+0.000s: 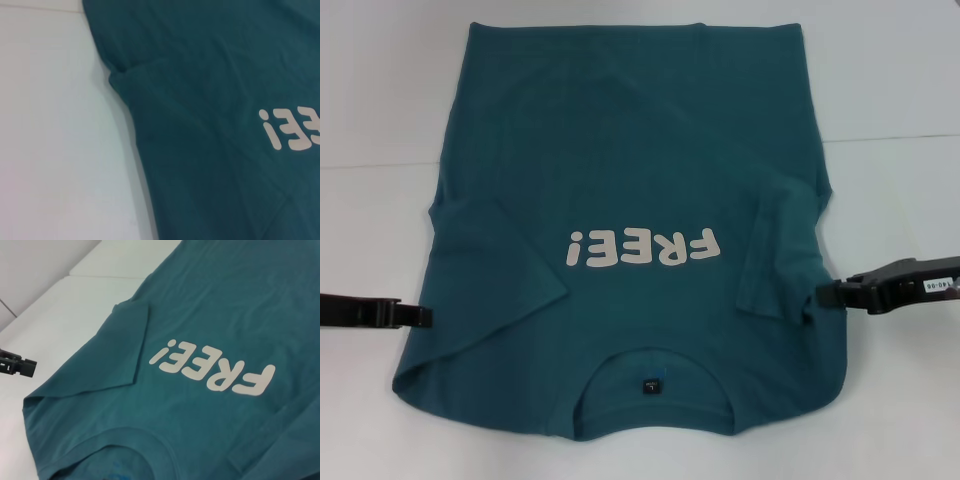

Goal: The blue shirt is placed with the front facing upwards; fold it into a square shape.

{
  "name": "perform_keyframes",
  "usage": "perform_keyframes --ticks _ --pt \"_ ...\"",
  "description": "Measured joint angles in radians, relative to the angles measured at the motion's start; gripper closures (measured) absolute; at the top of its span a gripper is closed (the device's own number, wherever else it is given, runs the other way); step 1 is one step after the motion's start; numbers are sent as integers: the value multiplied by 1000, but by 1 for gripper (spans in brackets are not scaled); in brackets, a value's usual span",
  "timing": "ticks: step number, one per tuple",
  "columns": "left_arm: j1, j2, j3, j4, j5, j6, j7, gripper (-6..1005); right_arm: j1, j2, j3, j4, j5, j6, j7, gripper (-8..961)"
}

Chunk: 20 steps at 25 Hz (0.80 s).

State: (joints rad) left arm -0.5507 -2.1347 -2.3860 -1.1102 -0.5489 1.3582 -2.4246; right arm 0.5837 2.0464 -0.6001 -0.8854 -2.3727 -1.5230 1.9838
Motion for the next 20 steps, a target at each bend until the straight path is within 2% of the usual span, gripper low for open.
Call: perform_keyframes --ticks 4,9,17,20 --pt "-4 -4 8 -4 0 -23 4 651 9 -7 -14 0 -1 15 21 938" --pt "-20 0 1 -7 0 -10 -26 411 11 -14 -54 0 -1 49 45 938" --pt "-37 27 -1 17 6 5 -117 251 23 -13 -82 0 -2 57 63 938" --pt "-43 37 -2 34 6 13 -135 247 31 -14 -84 0 -2 58 68 938"
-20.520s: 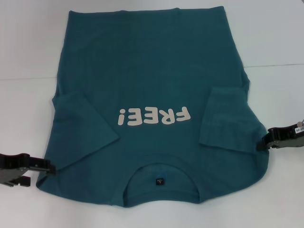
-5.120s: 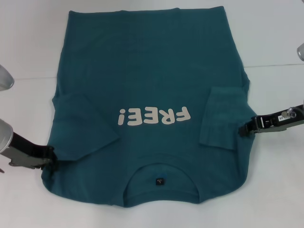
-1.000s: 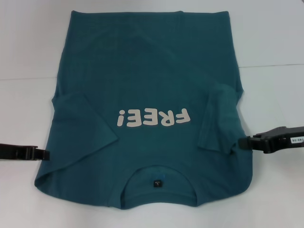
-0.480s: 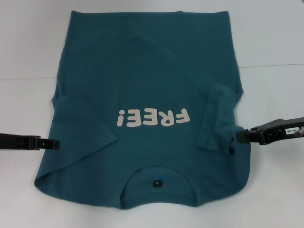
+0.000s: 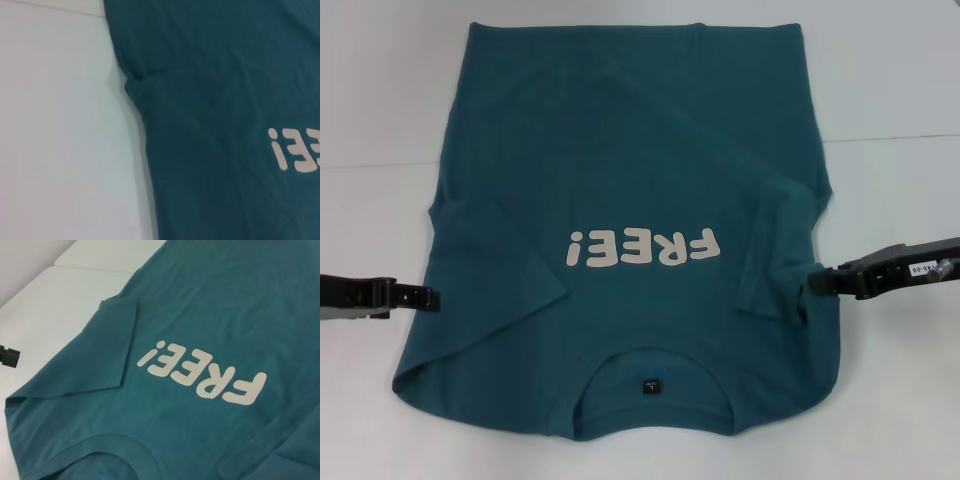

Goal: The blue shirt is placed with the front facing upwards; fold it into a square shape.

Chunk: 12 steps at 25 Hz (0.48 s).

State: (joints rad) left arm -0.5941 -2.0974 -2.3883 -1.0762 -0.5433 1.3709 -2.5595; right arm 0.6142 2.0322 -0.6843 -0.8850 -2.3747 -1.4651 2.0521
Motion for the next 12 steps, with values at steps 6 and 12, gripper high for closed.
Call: perform_keyframes --ticks 6,12 --pt "-21 24 1 73 2 27 -34 240 22 -6 -27 0 0 3 17 938" --pt "-32 48 1 120 2 32 -57 240 48 -11 -38 0 0 3 21 938"
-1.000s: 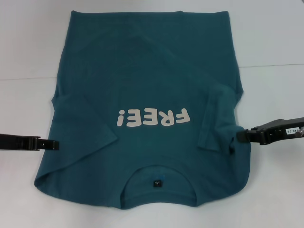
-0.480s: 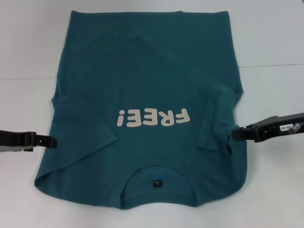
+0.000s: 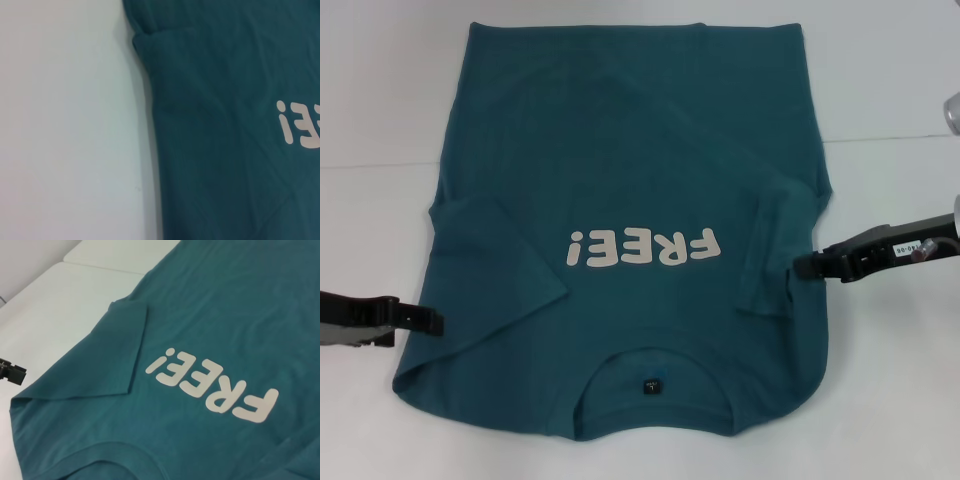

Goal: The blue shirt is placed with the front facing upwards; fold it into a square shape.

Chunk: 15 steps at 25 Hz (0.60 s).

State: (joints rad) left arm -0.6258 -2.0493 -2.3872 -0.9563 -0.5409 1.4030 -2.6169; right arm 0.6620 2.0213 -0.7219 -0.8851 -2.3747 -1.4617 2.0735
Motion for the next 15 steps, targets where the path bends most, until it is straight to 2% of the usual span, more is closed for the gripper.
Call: perform_keyframes --ticks 6,10,15 --pt "-6 18 1 28 4 -13 -1 242 28 -2 -1 7 -32 12 1 938" --pt "-26 44 2 94 4 -33 -1 243 37 -1 -1 11 -38 16 7 939" --pt "-34 51 6 120 4 -47 -2 244 48 -1 -23 10 -39 8 11 939"
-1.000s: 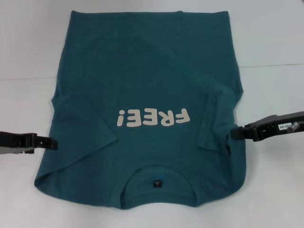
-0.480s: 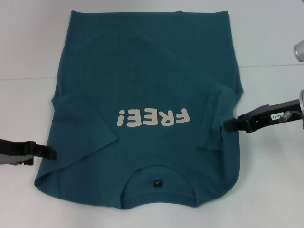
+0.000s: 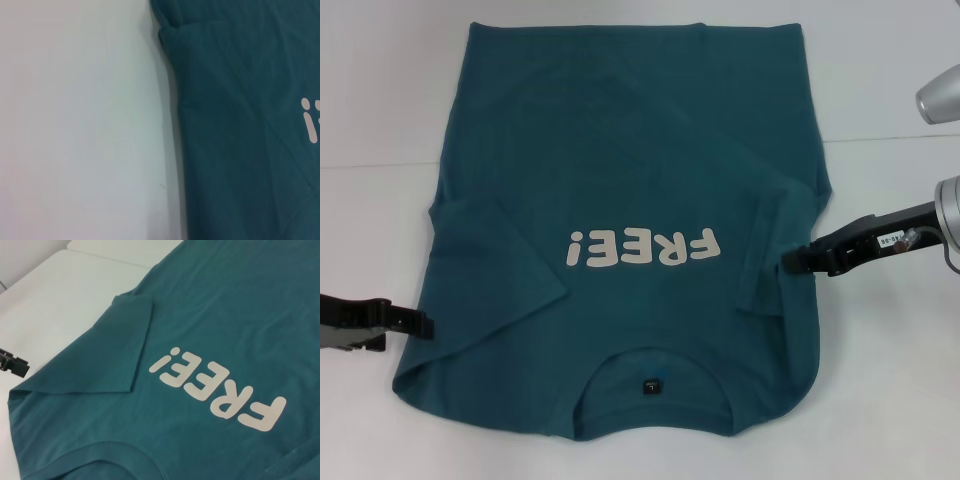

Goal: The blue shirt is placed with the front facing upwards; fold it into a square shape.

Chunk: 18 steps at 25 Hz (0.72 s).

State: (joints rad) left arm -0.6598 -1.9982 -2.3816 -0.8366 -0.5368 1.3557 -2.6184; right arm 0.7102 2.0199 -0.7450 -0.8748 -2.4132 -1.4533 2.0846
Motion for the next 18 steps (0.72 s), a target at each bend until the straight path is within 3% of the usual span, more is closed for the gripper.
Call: perform_keyframes --ticks 18 --pt "-6 1 -3 22 23 -2 -14 244 10 2 -14 2 -1 7 -4 939"
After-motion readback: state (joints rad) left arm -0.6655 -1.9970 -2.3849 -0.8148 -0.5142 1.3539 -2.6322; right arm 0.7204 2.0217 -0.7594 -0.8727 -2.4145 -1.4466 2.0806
